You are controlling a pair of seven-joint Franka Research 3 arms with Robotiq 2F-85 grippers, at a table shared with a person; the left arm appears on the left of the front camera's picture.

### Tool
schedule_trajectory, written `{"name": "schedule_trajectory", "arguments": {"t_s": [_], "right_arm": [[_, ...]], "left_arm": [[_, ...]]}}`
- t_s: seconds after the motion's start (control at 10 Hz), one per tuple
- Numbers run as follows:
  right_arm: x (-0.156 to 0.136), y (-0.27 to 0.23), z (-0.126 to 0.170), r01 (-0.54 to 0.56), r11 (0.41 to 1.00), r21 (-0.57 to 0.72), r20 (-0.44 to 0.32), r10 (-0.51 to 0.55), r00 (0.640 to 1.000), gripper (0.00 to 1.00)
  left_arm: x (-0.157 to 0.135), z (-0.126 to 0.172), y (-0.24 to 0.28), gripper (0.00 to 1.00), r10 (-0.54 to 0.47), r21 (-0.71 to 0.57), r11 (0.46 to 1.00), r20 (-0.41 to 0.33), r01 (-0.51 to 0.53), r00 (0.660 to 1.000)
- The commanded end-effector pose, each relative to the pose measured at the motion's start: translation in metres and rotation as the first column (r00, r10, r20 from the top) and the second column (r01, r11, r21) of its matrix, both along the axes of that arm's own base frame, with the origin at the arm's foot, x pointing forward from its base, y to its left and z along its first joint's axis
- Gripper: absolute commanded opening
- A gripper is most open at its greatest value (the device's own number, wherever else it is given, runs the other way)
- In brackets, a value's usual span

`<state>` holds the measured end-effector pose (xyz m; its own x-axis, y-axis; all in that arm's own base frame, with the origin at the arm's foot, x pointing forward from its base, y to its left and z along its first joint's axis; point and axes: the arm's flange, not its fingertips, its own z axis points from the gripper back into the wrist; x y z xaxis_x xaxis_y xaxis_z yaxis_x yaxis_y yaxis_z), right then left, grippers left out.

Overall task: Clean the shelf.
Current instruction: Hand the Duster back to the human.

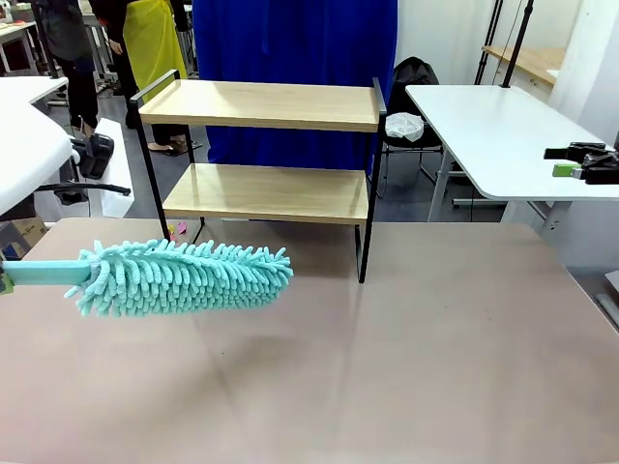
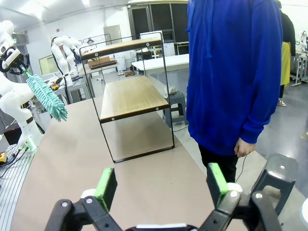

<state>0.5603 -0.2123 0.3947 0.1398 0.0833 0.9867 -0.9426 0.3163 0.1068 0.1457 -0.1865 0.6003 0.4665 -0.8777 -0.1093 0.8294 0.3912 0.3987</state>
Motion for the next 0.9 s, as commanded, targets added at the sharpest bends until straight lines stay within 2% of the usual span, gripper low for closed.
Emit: {"name": "schedule_trajectory", "arguments": {"t_s": [0.0, 0.2, 0.3, 0.5, 0.7, 0.8], "right_arm": [[0.000, 0.001, 0.003, 0.000, 1.000, 0.001, 0.005, 0.000, 1.000, 1.00], [0.000, 0.000, 0.000, 0.000, 1.000, 0.000, 0.000, 0.000, 1.000, 1.00], [-0.008, 0.017, 0.028, -0.132, 0.991, 0.027, 0.026, 0.131, 0.991, 1.00], [-0.021, 0.057, 0.077, -0.292, 0.956, 0.027, 0.063, 0.290, 0.955, 1.00], [-0.044, 0.106, 0.110, -0.439, 0.897, 0.050, 0.065, 0.436, 0.898, 1.00], [-0.063, 0.135, 0.119, -0.476, 0.876, 0.082, 0.037, 0.475, 0.879, 1.00]], "left_arm": [[0.000, -0.001, 0.004, 0.13, -0.006, 0.008, 1.000, 0.009, 0.006, 1.000], [0.000, 0.000, 0.000, 0.13, 0.000, 0.000, 1.000, 0.000, 0.000, 1.000], [0.001, 0.007, 0.002, 0.13, -0.045, -0.035, 0.998, 0.026, 0.046, 0.999], [0.024, -0.009, -0.015, 0.13, -0.152, -0.129, 0.979, 0.047, 0.156, 0.987], [0.043, -0.032, -0.026, 0.13, -0.306, -0.233, 0.918, 0.100, 0.321, 0.947], [0.057, -0.047, -0.030, 0.13, -0.332, -0.308, 0.883, 0.127, 0.355, 0.935]]}}
